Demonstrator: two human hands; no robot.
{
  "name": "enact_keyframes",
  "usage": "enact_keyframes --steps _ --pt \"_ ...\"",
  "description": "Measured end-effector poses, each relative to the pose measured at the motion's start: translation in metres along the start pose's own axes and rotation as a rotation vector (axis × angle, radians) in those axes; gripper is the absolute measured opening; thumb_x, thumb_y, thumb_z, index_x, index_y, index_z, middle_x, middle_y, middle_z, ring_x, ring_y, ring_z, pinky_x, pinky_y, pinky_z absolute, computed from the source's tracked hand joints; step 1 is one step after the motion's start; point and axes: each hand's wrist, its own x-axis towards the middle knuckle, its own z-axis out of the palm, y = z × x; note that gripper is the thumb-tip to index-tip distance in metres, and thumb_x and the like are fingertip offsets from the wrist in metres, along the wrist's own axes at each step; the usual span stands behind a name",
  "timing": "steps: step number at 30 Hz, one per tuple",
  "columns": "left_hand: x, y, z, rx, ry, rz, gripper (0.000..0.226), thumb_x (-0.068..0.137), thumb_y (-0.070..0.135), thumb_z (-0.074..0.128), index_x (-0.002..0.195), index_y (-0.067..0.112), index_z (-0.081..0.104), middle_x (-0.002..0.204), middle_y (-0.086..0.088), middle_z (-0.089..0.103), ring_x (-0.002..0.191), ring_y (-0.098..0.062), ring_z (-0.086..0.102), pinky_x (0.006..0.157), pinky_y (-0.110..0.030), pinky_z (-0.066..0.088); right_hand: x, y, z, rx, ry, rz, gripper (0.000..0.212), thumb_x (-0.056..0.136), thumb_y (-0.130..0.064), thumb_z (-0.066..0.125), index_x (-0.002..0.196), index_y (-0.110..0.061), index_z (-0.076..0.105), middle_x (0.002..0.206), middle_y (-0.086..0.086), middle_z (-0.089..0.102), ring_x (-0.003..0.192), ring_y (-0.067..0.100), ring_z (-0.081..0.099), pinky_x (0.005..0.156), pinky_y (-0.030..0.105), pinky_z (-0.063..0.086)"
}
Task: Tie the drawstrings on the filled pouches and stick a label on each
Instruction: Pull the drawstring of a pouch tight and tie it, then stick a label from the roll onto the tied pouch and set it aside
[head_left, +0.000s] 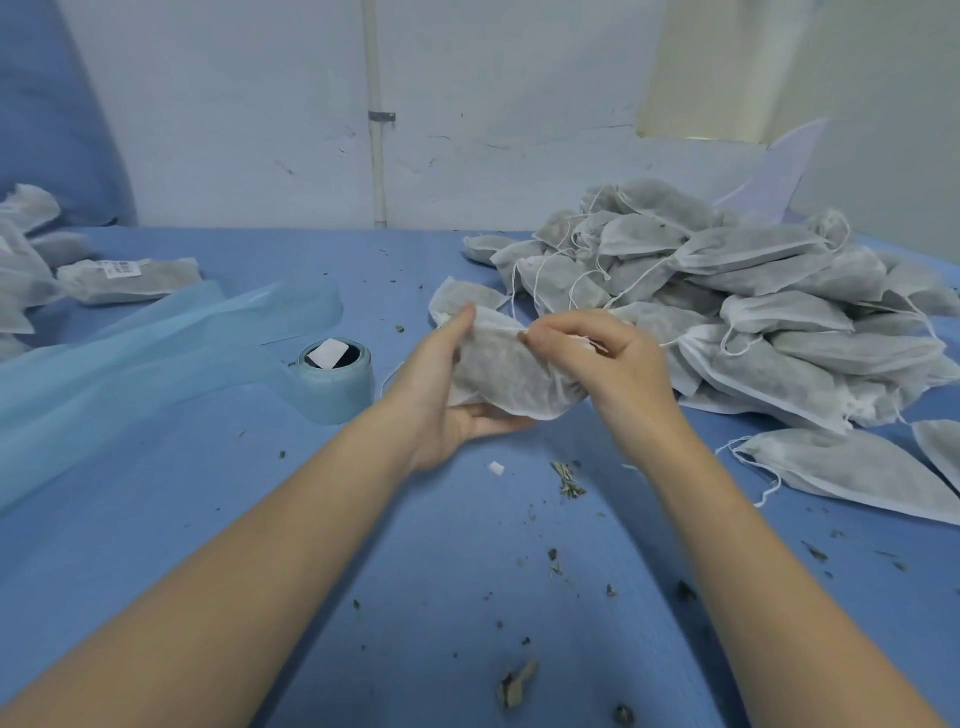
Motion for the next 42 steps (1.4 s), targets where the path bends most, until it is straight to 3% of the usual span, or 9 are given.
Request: enact_keyframes --steps 4,10,19,25,28,32,35,39,42 --pt "-0.001 0.003 -0.003 -0.051 -0.136 -0.033 0.078 0.077 0.07 0.048 0.116 0.004 0.061 0.11 -0.016 0.068 0.098 -0.032 0.068 0.074 -0.046 0.057 0.0 0.002 -0.006 -0.16 -0.018 -0.05 0.019 0.081 -0.016 0.074 0.072 -0.033 0.074 0.09 -0.014 0.067 0.091 0.002 0.061 0.081 0.022 0.045" --pt "0.001 -0.001 -0.003 0.124 -0.091 0.132 0.032 0.086 0.021 0.064 0.111 0.001 0.065 0.104 -0.013 0.071 0.092 -0.022 0.07 0.065 -0.035 0.059 0.0 0.002 -0.009 -0.241 -0.033 -0.101 0.022 0.081 -0.012 0.073 0.077 -0.033 0.072 0.087 -0.012 0.065 0.082 -0.002 0.059 0.072 0.011 0.041" --pt "-0.01 0.004 -0.015 0.11 -0.058 0.267 0.027 0.097 0.018 0.047 0.092 -0.003 0.064 0.084 -0.012 0.074 0.079 -0.021 0.072 0.059 -0.031 0.058 0.003 0.001 -0.003 -0.063 -0.016 0.035 0.008 0.083 -0.019 0.072 0.081 -0.025 0.077 0.089 -0.008 0.074 0.088 0.007 0.066 0.079 0.02 0.05" --pt "-0.028 0.019 -0.043 0.248 0.309 0.532 0.028 0.099 0.022 0.046 0.091 0.003 0.065 0.091 -0.012 0.07 0.081 -0.023 0.07 0.069 -0.036 0.06 0.006 -0.001 0.034 0.248 0.019 0.223 0.019 0.101 -0.023 0.046 0.1 -0.014 0.063 0.098 0.003 0.067 0.087 0.014 0.063 0.083 0.029 0.055" --pt "-0.033 0.035 -0.066 0.147 0.49 0.639 0.027 0.1 0.022 0.045 0.087 0.007 0.063 0.092 -0.009 0.067 0.081 -0.021 0.067 0.069 -0.033 0.06 0.006 0.008 0.054 -0.019 -0.112 0.259 0.019 0.098 -0.017 0.052 0.113 -0.012 0.063 0.102 0.003 0.066 0.086 0.018 0.065 0.09 0.035 0.053" --pt "-0.036 0.053 -0.097 0.011 0.584 0.669 0.026 0.1 0.026 0.044 0.084 0.013 0.061 0.088 0.0 0.065 0.078 -0.015 0.066 0.068 -0.028 0.059 0.006 0.018 0.083 -0.384 -0.313 0.187 0.047 0.091 -0.024 0.063 0.136 -0.02 0.052 0.115 -0.006 0.064 0.093 0.012 0.063 0.077 0.018 0.039" --pt "-0.033 0.058 -0.108 0.038 0.617 0.654 0.025 0.1 0.028 0.044 0.083 0.017 0.061 0.088 0.002 0.065 0.083 -0.018 0.066 0.073 -0.03 0.058 0.013 0.022 0.101 -0.394 -0.362 0.17 0.061 0.087 -0.027 0.069 0.142 -0.019 0.045 0.096 -0.007 0.064 0.088 0.008 0.056 0.078 0.018 0.038" --pt "-0.026 0.06 -0.11 0.118 0.638 0.618 0.025 0.099 0.028 0.045 0.083 0.017 0.06 0.088 0.0 0.064 0.084 -0.022 0.066 0.069 -0.027 0.058 0.025 0.028 0.117 -0.404 -0.415 0.142 0.082 0.078 -0.032 0.078 0.147 -0.022 0.035 0.12 -0.013 0.054 0.088 0.002 0.051 0.074 0.012 0.036" --pt "-0.019 0.057 -0.112 0.233 0.666 0.603 0.028 0.098 0.031 0.046 0.084 0.014 0.063 0.091 -0.006 0.067 0.088 -0.029 0.065 0.081 -0.039 0.056 0.03 0.031 0.128 -0.37 -0.406 0.13 0.078 0.074 -0.031 0.081 0.141 -0.027 0.043 0.108 -0.02 0.053 0.081 -0.01 0.049 0.067 0.003 0.037"
